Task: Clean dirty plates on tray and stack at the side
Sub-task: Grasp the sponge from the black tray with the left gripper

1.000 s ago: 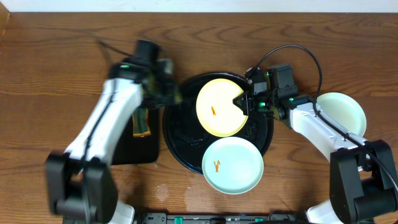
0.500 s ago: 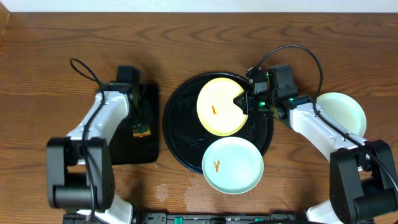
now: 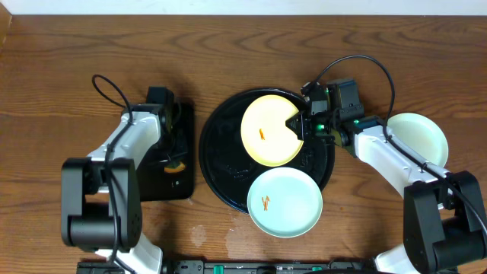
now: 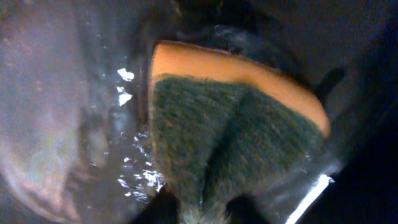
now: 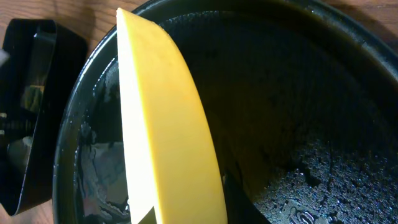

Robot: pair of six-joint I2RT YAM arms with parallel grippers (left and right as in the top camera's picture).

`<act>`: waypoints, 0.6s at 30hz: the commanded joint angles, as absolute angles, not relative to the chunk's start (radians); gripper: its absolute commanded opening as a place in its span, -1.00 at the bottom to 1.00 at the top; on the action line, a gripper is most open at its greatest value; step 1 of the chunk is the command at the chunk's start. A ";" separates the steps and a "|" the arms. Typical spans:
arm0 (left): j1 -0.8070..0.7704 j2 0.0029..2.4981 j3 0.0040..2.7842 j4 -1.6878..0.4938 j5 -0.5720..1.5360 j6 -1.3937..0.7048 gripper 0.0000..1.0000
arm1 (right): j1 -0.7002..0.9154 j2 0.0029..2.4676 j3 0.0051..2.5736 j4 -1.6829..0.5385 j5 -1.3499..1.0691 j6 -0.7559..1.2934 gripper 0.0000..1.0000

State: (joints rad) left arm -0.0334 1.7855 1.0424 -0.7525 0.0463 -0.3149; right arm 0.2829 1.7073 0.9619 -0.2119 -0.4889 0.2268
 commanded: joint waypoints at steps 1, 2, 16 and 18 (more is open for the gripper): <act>-0.029 1.688 1.088 -0.746 0.039 -0.277 -0.18 | 0.290 1.706 0.954 -0.212 -0.449 0.224 -0.98; -0.029 1.685 1.088 -0.741 0.039 -0.262 -0.13 | 0.290 1.706 0.954 -0.212 -0.449 0.224 -0.98; -0.029 1.824 0.990 -0.580 0.014 -0.260 -0.85 | 0.290 1.706 0.954 -0.214 -0.449 0.224 -0.98; -0.029 1.816 1.002 -0.581 0.014 -0.259 -0.85 | 0.290 1.706 0.954 -0.213 -0.449 0.224 -0.98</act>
